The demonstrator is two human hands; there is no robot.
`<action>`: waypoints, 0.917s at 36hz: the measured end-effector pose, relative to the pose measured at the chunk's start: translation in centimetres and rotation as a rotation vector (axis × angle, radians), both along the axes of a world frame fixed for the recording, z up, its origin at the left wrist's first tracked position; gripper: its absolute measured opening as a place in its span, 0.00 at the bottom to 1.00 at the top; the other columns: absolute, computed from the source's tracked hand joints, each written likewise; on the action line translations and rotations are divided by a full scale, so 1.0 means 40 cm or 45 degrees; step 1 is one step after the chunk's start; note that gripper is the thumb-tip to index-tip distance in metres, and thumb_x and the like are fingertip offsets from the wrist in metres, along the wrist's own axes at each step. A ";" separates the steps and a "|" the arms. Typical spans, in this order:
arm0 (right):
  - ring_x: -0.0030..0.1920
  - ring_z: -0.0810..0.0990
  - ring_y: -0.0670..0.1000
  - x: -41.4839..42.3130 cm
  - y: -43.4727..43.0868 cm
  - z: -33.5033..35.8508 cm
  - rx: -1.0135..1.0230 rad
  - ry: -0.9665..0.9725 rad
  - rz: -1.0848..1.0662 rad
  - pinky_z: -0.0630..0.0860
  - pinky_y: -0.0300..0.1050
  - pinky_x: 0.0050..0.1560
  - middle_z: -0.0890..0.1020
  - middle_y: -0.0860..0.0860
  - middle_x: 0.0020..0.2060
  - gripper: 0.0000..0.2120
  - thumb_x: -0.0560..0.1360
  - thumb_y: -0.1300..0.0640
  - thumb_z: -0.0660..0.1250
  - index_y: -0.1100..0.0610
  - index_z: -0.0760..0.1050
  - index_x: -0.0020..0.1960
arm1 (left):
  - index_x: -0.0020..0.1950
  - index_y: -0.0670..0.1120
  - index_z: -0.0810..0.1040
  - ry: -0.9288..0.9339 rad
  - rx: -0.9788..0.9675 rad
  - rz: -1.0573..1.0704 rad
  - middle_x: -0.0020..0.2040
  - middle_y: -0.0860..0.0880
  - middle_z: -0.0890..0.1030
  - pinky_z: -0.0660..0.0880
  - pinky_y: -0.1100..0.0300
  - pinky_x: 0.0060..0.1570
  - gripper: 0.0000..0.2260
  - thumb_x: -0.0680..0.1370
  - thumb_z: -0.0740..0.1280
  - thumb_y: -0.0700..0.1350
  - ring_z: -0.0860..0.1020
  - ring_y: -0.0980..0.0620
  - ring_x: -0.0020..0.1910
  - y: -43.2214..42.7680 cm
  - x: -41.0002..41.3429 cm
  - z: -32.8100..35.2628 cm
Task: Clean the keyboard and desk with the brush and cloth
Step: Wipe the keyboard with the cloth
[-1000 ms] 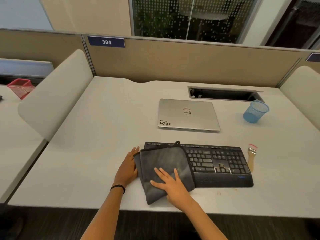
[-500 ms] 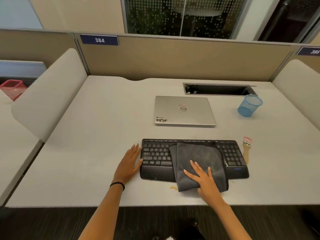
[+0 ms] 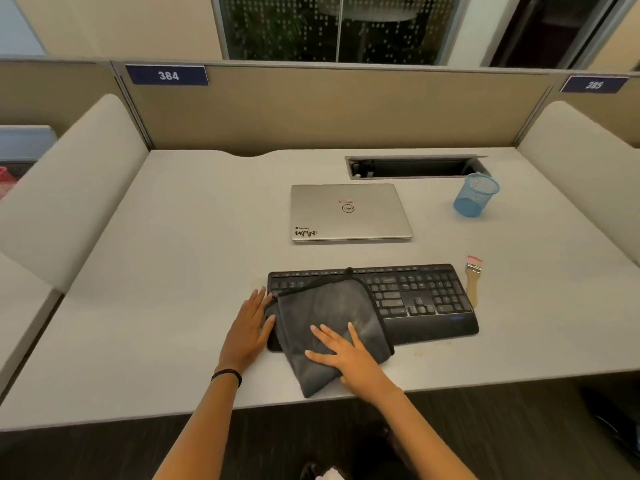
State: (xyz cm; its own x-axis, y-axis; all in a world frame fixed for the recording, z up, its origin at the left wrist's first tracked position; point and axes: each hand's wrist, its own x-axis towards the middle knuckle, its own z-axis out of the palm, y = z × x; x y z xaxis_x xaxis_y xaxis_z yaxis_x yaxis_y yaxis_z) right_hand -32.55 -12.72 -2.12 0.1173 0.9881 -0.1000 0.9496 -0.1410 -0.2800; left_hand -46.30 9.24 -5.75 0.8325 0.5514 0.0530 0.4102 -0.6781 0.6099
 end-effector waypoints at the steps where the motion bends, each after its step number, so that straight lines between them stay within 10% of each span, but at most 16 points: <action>1: 0.72 0.34 0.47 0.015 -0.018 0.000 0.000 -0.002 -0.012 0.26 0.55 0.65 0.41 0.44 0.73 0.36 0.72 0.71 0.61 0.44 0.58 0.73 | 0.76 0.56 0.48 0.015 0.024 -0.007 0.75 0.60 0.46 0.41 0.64 0.72 0.30 0.76 0.42 0.67 0.42 0.63 0.73 -0.001 0.000 0.000; 10: 0.73 0.35 0.41 0.166 -0.191 0.020 -0.052 -0.007 -0.484 0.32 0.60 0.71 0.38 0.38 0.72 0.42 0.70 0.71 0.61 0.35 0.49 0.70 | 0.77 0.52 0.49 0.064 0.045 -0.008 0.76 0.58 0.47 0.42 0.62 0.72 0.36 0.74 0.39 0.70 0.44 0.59 0.75 -0.002 0.001 0.000; 21: 0.75 0.37 0.55 0.282 -0.235 0.046 -0.094 0.017 -1.134 0.41 0.71 0.68 0.41 0.53 0.76 0.36 0.77 0.62 0.60 0.42 0.43 0.74 | 0.77 0.50 0.51 0.074 0.050 -0.004 0.75 0.57 0.48 0.44 0.60 0.73 0.39 0.73 0.38 0.71 0.45 0.58 0.75 -0.020 0.001 0.016; 33: 0.74 0.36 0.58 0.173 -0.087 0.050 -0.078 0.078 -0.885 0.38 0.68 0.68 0.41 0.55 0.76 0.34 0.76 0.63 0.58 0.40 0.49 0.74 | 0.77 0.51 0.51 0.095 0.059 0.008 0.76 0.57 0.48 0.43 0.62 0.72 0.35 0.75 0.39 0.69 0.44 0.60 0.75 -0.012 -0.001 0.006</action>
